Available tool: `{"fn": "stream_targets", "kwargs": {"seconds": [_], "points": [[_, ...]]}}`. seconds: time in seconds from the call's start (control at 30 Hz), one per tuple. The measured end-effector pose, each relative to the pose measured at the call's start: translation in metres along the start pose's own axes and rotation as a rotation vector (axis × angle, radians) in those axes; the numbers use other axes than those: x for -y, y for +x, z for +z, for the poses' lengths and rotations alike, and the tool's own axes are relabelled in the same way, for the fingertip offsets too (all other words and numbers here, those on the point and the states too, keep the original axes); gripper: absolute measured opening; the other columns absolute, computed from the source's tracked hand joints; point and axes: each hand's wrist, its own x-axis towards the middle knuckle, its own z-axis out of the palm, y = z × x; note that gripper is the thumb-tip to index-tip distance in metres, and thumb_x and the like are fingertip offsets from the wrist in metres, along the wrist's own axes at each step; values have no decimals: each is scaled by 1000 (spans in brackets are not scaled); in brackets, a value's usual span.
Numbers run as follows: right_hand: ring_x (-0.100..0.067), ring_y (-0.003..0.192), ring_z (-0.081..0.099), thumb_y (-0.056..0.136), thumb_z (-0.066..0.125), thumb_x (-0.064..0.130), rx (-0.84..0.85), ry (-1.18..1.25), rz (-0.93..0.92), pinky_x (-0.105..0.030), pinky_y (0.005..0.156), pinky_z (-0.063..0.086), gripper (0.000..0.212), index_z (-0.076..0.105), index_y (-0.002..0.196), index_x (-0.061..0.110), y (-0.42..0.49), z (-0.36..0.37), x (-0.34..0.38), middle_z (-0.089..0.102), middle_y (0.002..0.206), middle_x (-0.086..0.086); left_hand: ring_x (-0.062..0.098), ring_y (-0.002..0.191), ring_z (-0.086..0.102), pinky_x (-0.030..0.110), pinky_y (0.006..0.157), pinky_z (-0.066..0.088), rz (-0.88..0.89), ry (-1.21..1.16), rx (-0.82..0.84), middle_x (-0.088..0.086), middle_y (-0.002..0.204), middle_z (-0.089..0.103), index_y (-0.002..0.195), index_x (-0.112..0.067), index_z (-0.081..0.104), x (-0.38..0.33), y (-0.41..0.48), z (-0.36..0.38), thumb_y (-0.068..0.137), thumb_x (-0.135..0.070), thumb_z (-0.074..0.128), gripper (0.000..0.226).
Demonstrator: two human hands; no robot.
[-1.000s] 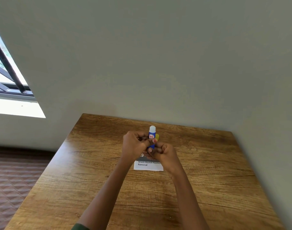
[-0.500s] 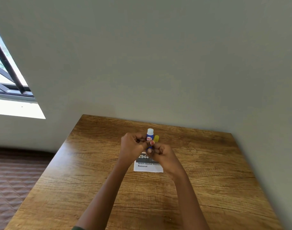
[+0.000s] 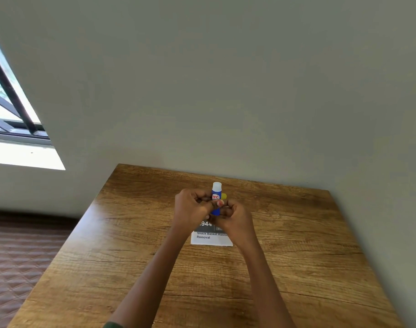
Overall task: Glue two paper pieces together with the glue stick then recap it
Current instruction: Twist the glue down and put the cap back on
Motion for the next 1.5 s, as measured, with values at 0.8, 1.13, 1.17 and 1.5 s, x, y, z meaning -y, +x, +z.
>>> {"fn": "stream_targets", "kwargs": {"seconds": [0.8,1.13,1.17,1.5], "points": [[-26,94,70,79,67,10,282,211,-35,-32,86,56,19,70,98,9,-4,-10,0,74,89,-11,-8,64,64,6,57,46,52,-27,38,-11,69,69,83,-13,75,1,0,-6,69,-13,79,14],[-6,64,67,59,85,9,-163,-17,-48,-22,61,55,27,64,75,13,-3,1,-3,71,70,3,4,55,64,17,54,52,39,-34,34,-3,68,72,81,-12,76,-3,-3,3,68,-11,80,14],[-7,64,67,60,85,9,-172,-13,-52,-23,60,54,29,62,76,14,-3,2,-3,70,70,3,4,59,66,18,58,53,48,-43,41,-2,70,73,81,-12,76,-4,-4,4,67,-12,81,15],[-28,101,67,87,59,3,311,223,-65,-32,89,55,26,62,112,0,-2,-19,-2,71,103,-18,-3,61,64,9,56,47,63,-42,28,-11,68,70,80,-14,76,2,-4,0,69,-9,78,12]]}}
